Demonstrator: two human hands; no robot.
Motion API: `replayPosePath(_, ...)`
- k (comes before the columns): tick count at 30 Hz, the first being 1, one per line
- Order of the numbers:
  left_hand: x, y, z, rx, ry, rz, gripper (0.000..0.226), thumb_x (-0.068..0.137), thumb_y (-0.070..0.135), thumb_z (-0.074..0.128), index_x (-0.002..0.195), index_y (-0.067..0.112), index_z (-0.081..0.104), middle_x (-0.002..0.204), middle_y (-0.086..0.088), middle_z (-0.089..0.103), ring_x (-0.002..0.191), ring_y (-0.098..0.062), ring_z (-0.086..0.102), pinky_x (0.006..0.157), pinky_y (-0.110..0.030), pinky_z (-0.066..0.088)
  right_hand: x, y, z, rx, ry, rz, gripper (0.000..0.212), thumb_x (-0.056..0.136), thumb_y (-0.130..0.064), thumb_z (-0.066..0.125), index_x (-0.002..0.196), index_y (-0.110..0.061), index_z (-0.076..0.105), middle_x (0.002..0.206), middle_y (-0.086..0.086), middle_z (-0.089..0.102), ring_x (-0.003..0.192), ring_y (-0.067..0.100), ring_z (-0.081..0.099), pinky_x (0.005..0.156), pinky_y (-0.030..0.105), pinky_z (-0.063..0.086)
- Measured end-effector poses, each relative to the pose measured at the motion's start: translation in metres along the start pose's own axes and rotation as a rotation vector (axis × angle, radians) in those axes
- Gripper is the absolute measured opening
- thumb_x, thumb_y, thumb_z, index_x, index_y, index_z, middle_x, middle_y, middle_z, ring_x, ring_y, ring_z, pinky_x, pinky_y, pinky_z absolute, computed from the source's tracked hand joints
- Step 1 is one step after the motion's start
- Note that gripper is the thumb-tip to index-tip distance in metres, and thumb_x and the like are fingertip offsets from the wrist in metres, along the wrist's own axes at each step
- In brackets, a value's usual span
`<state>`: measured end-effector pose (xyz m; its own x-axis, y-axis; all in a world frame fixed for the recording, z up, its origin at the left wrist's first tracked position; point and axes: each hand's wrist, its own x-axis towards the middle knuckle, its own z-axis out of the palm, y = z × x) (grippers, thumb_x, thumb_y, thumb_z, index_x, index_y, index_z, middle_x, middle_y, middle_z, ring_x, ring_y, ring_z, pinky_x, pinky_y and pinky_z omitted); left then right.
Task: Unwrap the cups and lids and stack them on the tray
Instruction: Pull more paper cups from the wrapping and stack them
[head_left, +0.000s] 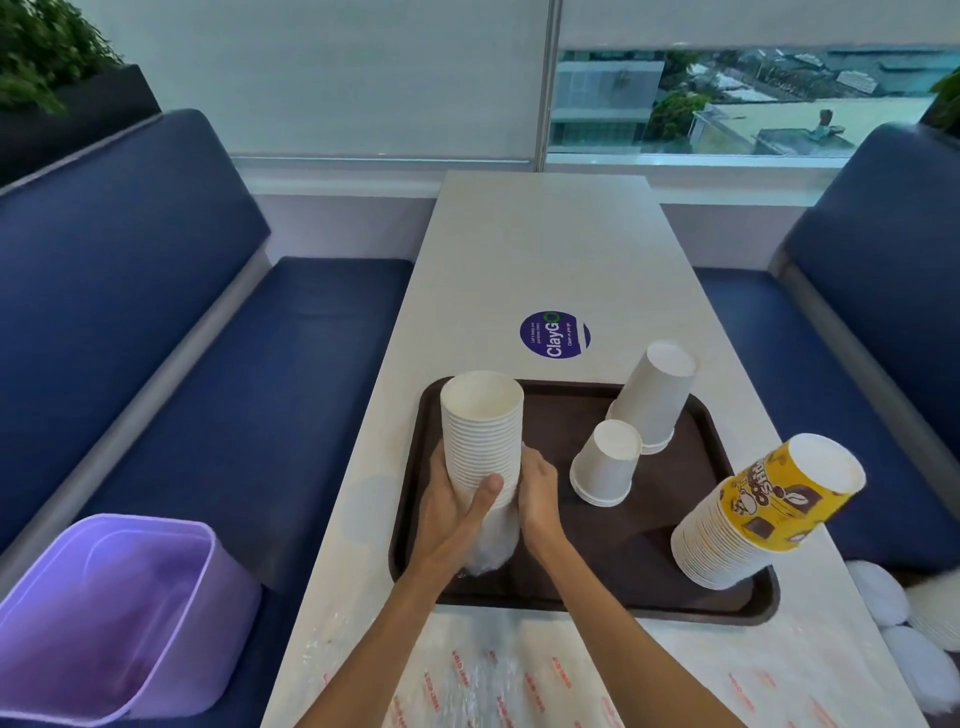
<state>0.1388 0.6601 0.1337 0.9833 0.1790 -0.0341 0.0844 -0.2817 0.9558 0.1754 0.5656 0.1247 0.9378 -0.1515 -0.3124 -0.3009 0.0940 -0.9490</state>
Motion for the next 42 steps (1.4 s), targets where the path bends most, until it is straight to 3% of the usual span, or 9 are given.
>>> replayPosePath(5,-0.018,0.004,-0.008,0.122,-0.044,0.001,0.112,0.047,0.092,0.052,0.137,0.032,0.022,0.135,0.011,0.04,0.122,-0.006,0.04,0.096,-0.012,0.033,-0.02,-0.007,-0.017,-0.085,-0.08,-0.01,0.03,0.099,-0.015,0.043,0.1,0.003,0.067,0.103,0.013,0.068,0.101,0.024,0.061,0.081,0.027,0.05)
replayPosePath(7,-0.023,0.011,-0.008,0.191,-0.024,0.017,0.106,0.062,0.071,0.069,0.144,0.021,0.024,0.145,0.004,0.037,0.13,-0.014,0.039,0.1,-0.016,0.028,-0.029,-0.018,-0.021,-0.11,-0.09,-0.017,0.035,0.102,-0.017,0.038,0.107,0.006,0.064,0.108,0.018,0.067,0.107,0.031,0.06,0.085,0.031,0.051)
replayPosePath(12,-0.027,0.016,-0.009,0.293,0.006,0.019,0.095,0.07,0.04,0.08,0.144,0.019,0.025,0.149,0.0,0.035,0.136,-0.021,0.036,0.103,-0.021,0.028,-0.045,-0.043,-0.032,-0.122,-0.157,0.032,0.05,0.103,-0.044,0.022,0.113,-0.016,0.062,0.12,0.005,0.063,0.11,0.023,0.059,0.098,0.036,0.047)
replayPosePath(15,-0.031,0.023,-0.011,0.356,0.007,0.018,0.095,0.071,0.038,0.081,0.144,0.018,0.024,0.149,0.0,0.035,0.135,-0.021,0.037,0.101,-0.018,0.028,-0.049,-0.066,-0.037,-0.119,-0.109,-0.078,0.045,0.101,-0.048,0.026,0.095,-0.025,0.064,0.106,0.001,0.067,0.102,0.018,0.061,0.102,0.038,0.044)
replayPosePath(18,-0.031,0.025,-0.01,0.381,0.022,0.036,0.095,0.07,0.039,0.081,0.143,0.017,0.024,0.148,-0.002,0.036,0.133,-0.021,0.038,0.105,-0.023,0.031,-0.051,-0.09,-0.039,-0.307,-0.166,-0.272,0.038,0.096,-0.048,0.044,0.117,-0.021,0.062,0.12,-0.001,0.062,0.111,0.014,0.056,0.097,0.027,0.042)
replayPosePath(23,-0.03,0.028,-0.012,0.363,-0.006,0.02,0.098,0.068,0.035,0.084,0.141,0.015,0.022,0.142,-0.004,0.041,0.127,-0.02,0.044,0.091,-0.013,0.03,-0.057,-0.119,-0.032,-0.862,-0.291,-0.463,0.081,0.072,-0.056,0.074,0.139,-0.021,0.044,0.135,0.001,0.045,0.122,0.017,0.048,0.101,0.032,0.041)
replayPosePath(27,-0.029,0.029,-0.014,0.377,-0.05,0.029,0.101,0.07,0.038,0.081,0.146,0.016,0.018,0.148,-0.004,0.035,0.133,-0.021,0.039,0.104,-0.022,0.032,-0.053,-0.131,-0.025,-1.183,-0.36,-0.455,0.092,0.067,-0.056,0.078,0.141,-0.016,0.041,0.132,0.007,0.044,0.122,0.023,0.045,0.098,0.033,0.04)
replayPosePath(37,-0.016,0.029,-0.019,0.39,-0.056,-0.014,0.099,0.074,0.043,0.077,0.147,0.019,0.014,0.149,-0.003,0.033,0.136,-0.022,0.037,0.107,-0.027,0.033,-0.043,-0.148,-0.007,-1.253,-0.406,-0.417,0.083,0.064,-0.05,0.083,0.13,-0.012,0.049,0.124,0.008,0.044,0.111,0.022,0.049,0.083,0.026,0.042)
replayPosePath(42,-0.003,0.03,-0.015,0.537,-0.076,-0.074,0.096,0.079,0.063,0.054,0.149,0.019,0.003,0.157,-0.001,0.014,0.144,-0.018,0.019,0.114,-0.026,0.018,-0.038,-0.154,0.003,-1.277,-0.428,-0.433,0.083,0.065,-0.052,0.081,0.13,-0.011,0.049,0.123,0.007,0.05,0.104,0.02,0.052,0.077,0.024,0.045)
